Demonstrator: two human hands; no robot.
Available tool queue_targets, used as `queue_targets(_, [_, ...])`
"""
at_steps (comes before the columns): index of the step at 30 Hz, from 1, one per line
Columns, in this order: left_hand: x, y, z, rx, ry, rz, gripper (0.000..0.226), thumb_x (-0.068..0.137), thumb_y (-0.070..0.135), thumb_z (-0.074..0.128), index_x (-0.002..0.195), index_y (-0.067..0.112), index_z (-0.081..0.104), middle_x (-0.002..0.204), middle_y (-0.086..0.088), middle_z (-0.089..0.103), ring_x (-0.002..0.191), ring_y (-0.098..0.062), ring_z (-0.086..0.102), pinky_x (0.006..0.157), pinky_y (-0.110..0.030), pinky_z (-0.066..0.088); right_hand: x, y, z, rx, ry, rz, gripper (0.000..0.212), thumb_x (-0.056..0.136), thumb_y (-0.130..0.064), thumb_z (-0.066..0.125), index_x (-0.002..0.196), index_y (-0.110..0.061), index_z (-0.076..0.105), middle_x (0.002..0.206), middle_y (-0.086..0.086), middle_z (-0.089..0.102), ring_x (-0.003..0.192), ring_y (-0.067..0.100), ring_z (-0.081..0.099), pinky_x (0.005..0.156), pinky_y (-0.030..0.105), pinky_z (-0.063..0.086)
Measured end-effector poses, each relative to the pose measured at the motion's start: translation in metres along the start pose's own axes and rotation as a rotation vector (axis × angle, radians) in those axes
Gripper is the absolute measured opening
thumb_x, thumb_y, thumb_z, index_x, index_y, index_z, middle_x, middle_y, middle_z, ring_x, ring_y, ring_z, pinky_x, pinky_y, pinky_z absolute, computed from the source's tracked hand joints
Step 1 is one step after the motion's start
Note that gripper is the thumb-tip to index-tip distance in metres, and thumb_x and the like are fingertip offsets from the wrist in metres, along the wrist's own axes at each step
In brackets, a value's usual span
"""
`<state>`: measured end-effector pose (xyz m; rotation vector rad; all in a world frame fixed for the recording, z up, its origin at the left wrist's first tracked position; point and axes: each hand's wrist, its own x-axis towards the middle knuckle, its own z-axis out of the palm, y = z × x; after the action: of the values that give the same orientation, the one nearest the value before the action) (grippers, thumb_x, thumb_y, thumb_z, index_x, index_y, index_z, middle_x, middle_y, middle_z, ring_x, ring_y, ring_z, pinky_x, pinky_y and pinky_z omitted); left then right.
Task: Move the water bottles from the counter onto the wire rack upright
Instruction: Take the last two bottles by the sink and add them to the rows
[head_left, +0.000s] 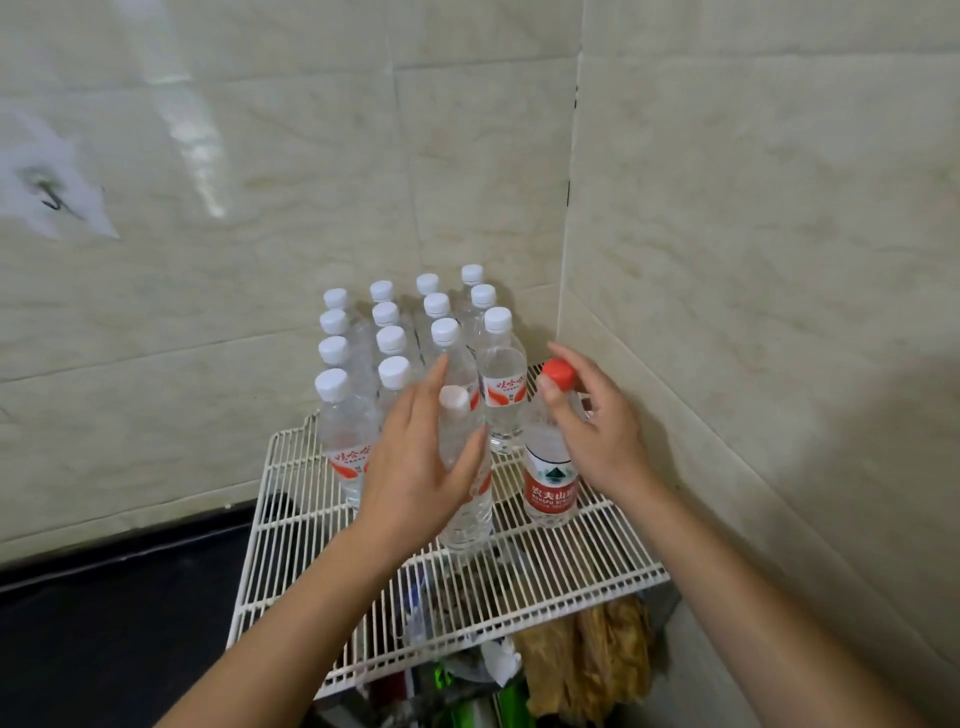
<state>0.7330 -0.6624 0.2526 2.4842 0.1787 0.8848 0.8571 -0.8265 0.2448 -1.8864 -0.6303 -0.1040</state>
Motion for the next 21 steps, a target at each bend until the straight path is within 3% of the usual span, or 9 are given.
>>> queue_targets(2, [0.008, -0.001, -0.011, 0.11, -0.002, 0.073, 0.052, 0.095, 0.035, 0.061, 0.139, 0.01, 0.056, 0.122, -0.005, 0.067, 0.111, -0.02, 0.061, 0.093, -0.032, 0.05, 0.003, -0.005, -0.014, -0.097, -0.081, -0.011, 0.051, 0.092, -0.061, 0.054, 0.141, -0.044, 0.051, 0.112, -0.029, 0.058, 0.105, -0.003, 0.059, 0.09, 0.027, 0.048])
queue_targets(3, [0.012, -0.001, -0.016, 0.129, -0.02, 0.088, 0.046, 0.094, 0.033, 0.064, 0.134, 0.01, 0.062, 0.117, -0.005, 0.071, 0.103, -0.02, 0.064, 0.088, -0.027, 0.05, 0.005, -0.006, -0.02, -0.148, -0.117, -0.017, 0.051, 0.092, -0.062, 0.054, 0.14, -0.045, 0.052, 0.112, -0.026, 0.06, 0.105, 0.002, 0.06, 0.089, 0.029, 0.049])
queue_targets(5, [0.02, 0.004, -0.026, 0.069, -0.072, 0.014, 0.042, 0.09, 0.027, 0.073, 0.129, 0.012, 0.067, 0.102, 0.002, 0.071, 0.083, -0.004, 0.062, 0.075, -0.009, 0.042, 0.01, -0.007, -0.03, -0.194, -0.165, -0.029, 0.05, 0.091, -0.063, 0.055, 0.137, -0.043, 0.055, 0.113, -0.024, 0.063, 0.107, 0.002, 0.06, 0.093, 0.032, 0.049])
queue_targets(7, [0.027, 0.009, -0.029, 0.001, -0.094, -0.066, 0.042, 0.087, 0.027, 0.078, 0.126, 0.015, 0.069, 0.086, 0.014, 0.063, 0.072, 0.007, 0.056, 0.064, -0.004, 0.04, 0.014, -0.009, -0.034, -0.186, -0.203, -0.024, 0.044, 0.09, -0.061, 0.059, 0.128, -0.04, 0.063, 0.106, -0.025, 0.066, 0.102, 0.001, 0.061, 0.095, 0.033, 0.05])
queue_targets(10, [0.043, 0.019, -0.032, -0.061, -0.067, -0.078, 0.042, 0.086, 0.027, 0.079, 0.125, 0.015, 0.07, 0.079, 0.017, 0.061, 0.072, 0.006, 0.057, 0.067, -0.005, 0.044, 0.019, -0.009, -0.036, -0.164, -0.224, -0.011, 0.035, 0.088, -0.059, 0.063, 0.117, -0.04, 0.067, 0.102, -0.023, 0.069, 0.098, -0.003, 0.062, 0.093, 0.033, 0.053])
queue_targets(14, [0.073, 0.019, -0.034, -0.067, -0.049, -0.086, 0.041, 0.086, 0.025, 0.079, 0.124, 0.013, 0.07, 0.089, 0.005, 0.068, 0.08, -0.01, 0.064, 0.082, -0.028, 0.055, 0.022, -0.009, -0.036, -0.151, -0.226, -0.002, 0.034, 0.09, -0.058, 0.063, 0.115, -0.036, 0.068, 0.104, -0.017, 0.07, 0.099, 0.004, 0.064, 0.094, 0.037, 0.054])
queue_targets(18, [0.091, 0.01, -0.029, 0.0, -0.133, -0.074, 0.043, 0.087, 0.023, 0.078, 0.128, 0.012, 0.068, 0.094, 0.002, 0.069, 0.084, -0.011, 0.062, 0.079, -0.022, 0.047, 0.029, -0.01, -0.027, -0.176, -0.226, -0.021, 0.03, 0.093, -0.053, 0.062, 0.113, -0.033, 0.069, 0.101, -0.016, 0.071, 0.096, 0.007, 0.066, 0.093, 0.042, 0.055])
queue_targets(21, [0.096, -0.002, -0.026, 0.075, -0.208, -0.096, 0.038, 0.089, 0.021, 0.076, 0.125, 0.012, 0.07, 0.081, 0.006, 0.062, 0.075, -0.011, 0.056, 0.071, -0.021, 0.039, 0.042, -0.013, -0.018, -0.221, -0.237, -0.05, 0.03, 0.093, -0.055, 0.061, 0.112, -0.033, 0.069, 0.101, -0.014, 0.072, 0.096, 0.008, 0.066, 0.091, 0.044, 0.055])
